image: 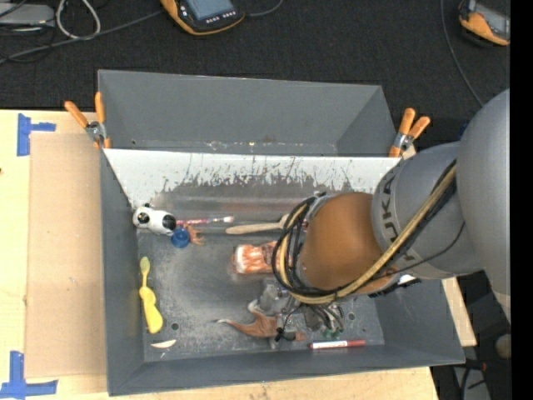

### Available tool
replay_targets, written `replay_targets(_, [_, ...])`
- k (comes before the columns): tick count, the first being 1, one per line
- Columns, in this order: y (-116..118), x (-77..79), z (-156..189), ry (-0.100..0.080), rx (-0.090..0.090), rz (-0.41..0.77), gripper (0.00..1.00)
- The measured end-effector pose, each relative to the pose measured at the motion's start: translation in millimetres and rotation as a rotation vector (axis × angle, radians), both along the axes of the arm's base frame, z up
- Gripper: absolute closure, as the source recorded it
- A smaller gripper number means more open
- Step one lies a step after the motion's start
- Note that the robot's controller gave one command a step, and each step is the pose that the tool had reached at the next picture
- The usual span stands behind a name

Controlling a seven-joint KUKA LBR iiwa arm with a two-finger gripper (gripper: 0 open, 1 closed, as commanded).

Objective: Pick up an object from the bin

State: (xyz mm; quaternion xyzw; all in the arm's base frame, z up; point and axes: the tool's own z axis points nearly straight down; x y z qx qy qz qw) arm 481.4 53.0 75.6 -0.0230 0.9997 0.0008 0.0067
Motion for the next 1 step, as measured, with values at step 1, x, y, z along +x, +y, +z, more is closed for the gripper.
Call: replay_targets(1, [-0.1, -0.1, 0.0, 0.001, 0.0, -0.001, 1.0])
